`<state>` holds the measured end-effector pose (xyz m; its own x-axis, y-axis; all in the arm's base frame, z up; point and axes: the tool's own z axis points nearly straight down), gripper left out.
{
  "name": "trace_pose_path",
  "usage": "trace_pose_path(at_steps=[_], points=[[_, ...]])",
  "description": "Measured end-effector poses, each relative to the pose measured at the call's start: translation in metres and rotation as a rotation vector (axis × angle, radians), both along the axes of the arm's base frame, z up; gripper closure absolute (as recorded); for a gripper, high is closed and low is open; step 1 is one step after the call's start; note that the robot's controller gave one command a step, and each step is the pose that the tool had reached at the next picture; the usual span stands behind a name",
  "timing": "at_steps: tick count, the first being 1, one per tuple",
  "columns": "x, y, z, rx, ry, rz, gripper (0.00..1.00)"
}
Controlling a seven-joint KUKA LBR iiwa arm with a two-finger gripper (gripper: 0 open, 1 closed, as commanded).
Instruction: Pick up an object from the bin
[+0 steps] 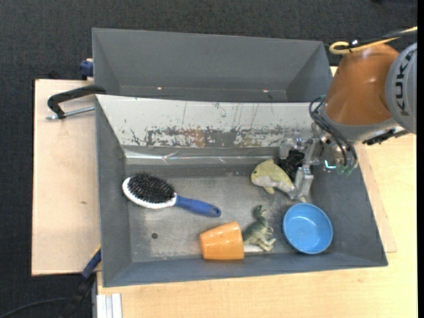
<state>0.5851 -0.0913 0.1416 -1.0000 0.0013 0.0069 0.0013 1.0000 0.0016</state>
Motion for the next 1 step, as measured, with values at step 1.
trace_pose_path(at_steps=[1], points=[[0.0044,0.019,-0.0732,0.0,-0.006,-0.129,0.0]])
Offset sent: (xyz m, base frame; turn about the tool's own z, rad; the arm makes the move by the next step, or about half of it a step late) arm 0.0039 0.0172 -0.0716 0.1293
